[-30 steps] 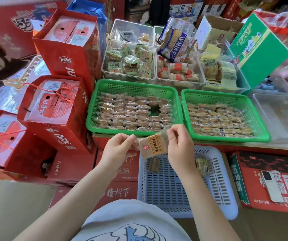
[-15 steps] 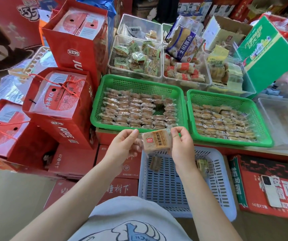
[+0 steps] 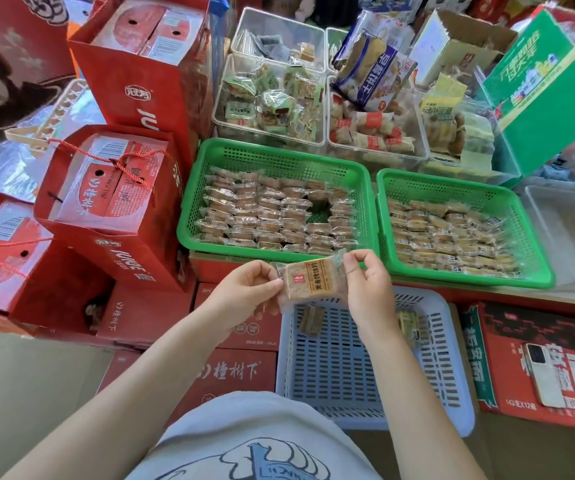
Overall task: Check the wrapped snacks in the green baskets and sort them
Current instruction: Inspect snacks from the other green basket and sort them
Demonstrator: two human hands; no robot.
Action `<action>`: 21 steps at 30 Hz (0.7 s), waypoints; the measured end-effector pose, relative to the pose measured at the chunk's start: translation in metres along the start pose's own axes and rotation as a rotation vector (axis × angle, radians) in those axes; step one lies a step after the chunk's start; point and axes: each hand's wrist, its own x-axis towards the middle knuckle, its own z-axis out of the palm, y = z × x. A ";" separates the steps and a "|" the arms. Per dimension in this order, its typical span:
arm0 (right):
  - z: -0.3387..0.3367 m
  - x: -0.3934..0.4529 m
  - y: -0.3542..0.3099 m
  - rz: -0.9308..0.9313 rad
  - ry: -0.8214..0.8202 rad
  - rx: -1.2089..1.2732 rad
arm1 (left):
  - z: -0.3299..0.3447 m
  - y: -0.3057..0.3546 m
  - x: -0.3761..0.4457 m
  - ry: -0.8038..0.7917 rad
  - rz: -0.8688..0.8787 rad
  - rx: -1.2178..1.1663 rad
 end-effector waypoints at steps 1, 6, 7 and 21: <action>0.003 0.000 0.000 0.038 0.005 0.049 | 0.000 0.000 0.003 0.010 -0.018 0.002; 0.010 0.006 -0.006 0.166 0.008 0.197 | 0.008 0.002 0.016 0.151 -0.157 -0.026; 0.009 0.009 -0.007 0.154 0.024 0.204 | 0.011 0.004 0.019 0.222 -0.144 0.006; -0.002 0.062 0.001 0.674 -0.035 0.823 | 0.026 0.019 0.069 0.132 0.183 0.295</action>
